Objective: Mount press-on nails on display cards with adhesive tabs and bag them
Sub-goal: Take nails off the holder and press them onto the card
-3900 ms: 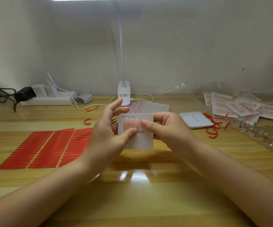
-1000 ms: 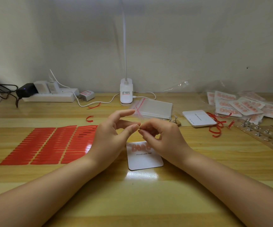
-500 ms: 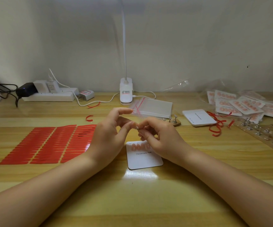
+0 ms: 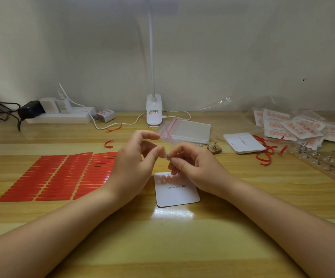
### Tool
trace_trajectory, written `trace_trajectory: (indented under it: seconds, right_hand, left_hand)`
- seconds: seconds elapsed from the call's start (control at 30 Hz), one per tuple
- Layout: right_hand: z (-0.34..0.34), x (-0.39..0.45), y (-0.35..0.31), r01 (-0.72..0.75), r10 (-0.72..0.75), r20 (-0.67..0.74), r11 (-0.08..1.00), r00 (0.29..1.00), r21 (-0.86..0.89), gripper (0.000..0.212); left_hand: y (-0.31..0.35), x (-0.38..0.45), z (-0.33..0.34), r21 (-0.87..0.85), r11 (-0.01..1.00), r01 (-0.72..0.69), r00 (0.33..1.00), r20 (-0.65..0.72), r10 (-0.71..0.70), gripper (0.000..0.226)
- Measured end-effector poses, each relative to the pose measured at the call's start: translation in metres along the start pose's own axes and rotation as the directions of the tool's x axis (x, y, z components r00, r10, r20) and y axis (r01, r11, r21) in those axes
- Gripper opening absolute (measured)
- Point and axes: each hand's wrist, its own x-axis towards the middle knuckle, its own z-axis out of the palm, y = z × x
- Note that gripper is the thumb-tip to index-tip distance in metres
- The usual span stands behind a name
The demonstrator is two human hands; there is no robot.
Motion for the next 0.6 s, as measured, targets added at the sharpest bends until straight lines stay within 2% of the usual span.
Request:
trace_trajectory:
  seconds: [0.13, 0.37, 0.5, 0.6]
  right_hand:
    - [-0.001, 0.0, -0.001, -0.032, 0.031, 0.023, 0.997, 0.999, 0.07, 0.016]
    - [0.0, 0.0, 0.0, -0.039, 0.037, 0.041, 0.997, 0.998, 0.071, 0.014]
    - [0.001, 0.0, 0.0, -0.024, 0.022, 0.029, 0.998, 0.999, 0.054, 0.019]
    - [0.002, -0.001, 0.001, -0.008, 0.006, 0.033, 0.998, 0.999, 0.061, 0.02]
  left_hand:
    - [0.004, 0.001, 0.002, -0.171, 0.977, 0.131, 0.991, -0.001, -0.133, 0.026]
    - [0.007, 0.0, 0.003, -0.296, 0.92, 0.259, 0.961, -0.018, -0.276, 0.03]
    - [0.005, 0.0, 0.006, -0.386, 0.858, 0.339, 0.927, -0.021, -0.375, 0.031]
    - [-0.003, 0.011, -0.001, -0.5, 0.772, 0.392, 0.865, -0.086, -0.495, 0.026]
